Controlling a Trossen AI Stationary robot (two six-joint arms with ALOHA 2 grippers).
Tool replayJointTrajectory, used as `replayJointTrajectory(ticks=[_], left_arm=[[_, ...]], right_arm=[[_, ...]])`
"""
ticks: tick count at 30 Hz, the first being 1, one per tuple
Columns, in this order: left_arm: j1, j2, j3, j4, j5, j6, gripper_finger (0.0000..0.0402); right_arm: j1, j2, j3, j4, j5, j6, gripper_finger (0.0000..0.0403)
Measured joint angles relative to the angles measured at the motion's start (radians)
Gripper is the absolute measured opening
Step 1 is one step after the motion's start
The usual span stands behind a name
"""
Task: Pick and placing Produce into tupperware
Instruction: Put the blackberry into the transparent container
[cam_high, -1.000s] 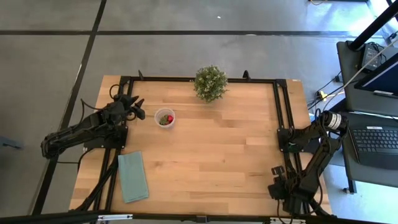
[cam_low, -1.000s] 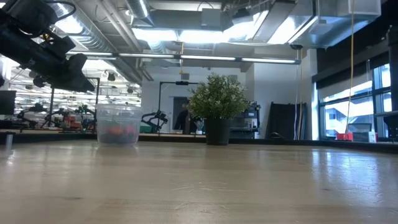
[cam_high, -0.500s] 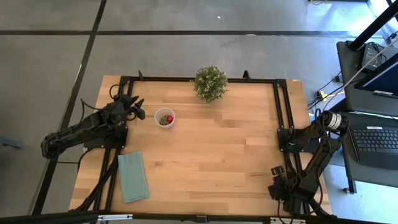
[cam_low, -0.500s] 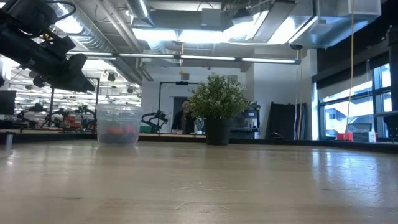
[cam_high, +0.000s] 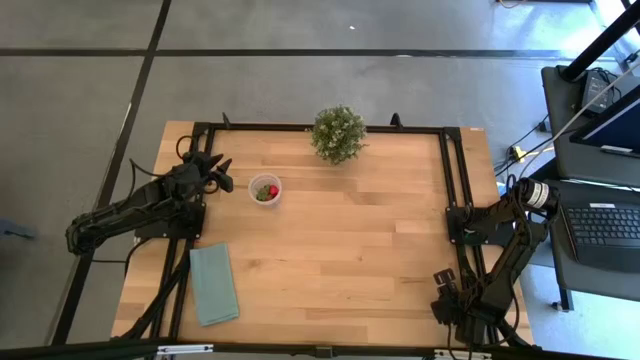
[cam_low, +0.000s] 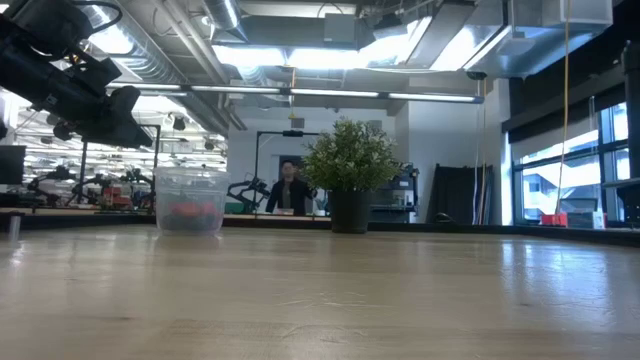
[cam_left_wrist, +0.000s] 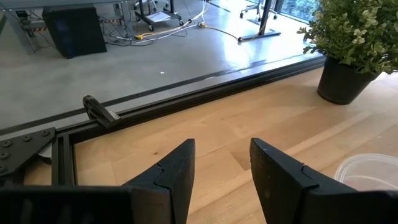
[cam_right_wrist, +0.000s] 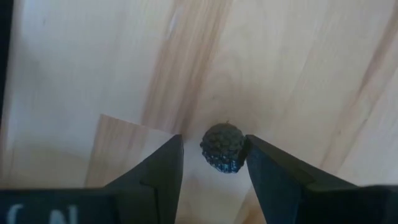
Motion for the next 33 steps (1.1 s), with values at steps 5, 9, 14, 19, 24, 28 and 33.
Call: replayJointTrajectory(ticks=[5, 9, 14, 19, 24, 28, 33], left_arm=[[0.0, 0.0, 0.0, 0.0, 0.0, 0.0, 0.0145], [0.0, 0.0, 0.0, 0.0, 0.0, 0.0, 0.0145], [0.0, 0.0, 0.0, 0.0, 0.0, 0.0, 0.0145], [0.0, 0.0, 0.0, 0.0, 0.0, 0.0, 0.0145], [0.0, 0.0, 0.0, 0.0, 0.0, 0.0, 0.0145], [0.0, 0.0, 0.0, 0.0, 0.0, -0.001, 0.0145], [0.0, 0.0, 0.0, 0.0, 0.008, -0.027, 0.0145]], right_arm=[[0.0, 0.0, 0.0, 0.0, 0.011, 0.0, 0.0174], [0.0, 0.0, 0.0, 0.0, 0.011, 0.001, 0.0174], [0.0, 0.0, 0.0, 0.0, 0.011, 0.002, 0.0153], [0.0, 0.0, 0.0, 0.0, 0.011, 0.003, 0.0106], [0.0, -0.001, 0.001, -0.001, 0.009, 0.007, 0.0088], [-0.007, -0.001, 0.006, -0.017, 0.006, 0.007, 0.0088], [-0.075, 0.0, 0.044, -0.129, 0.004, -0.021, 0.0088]])
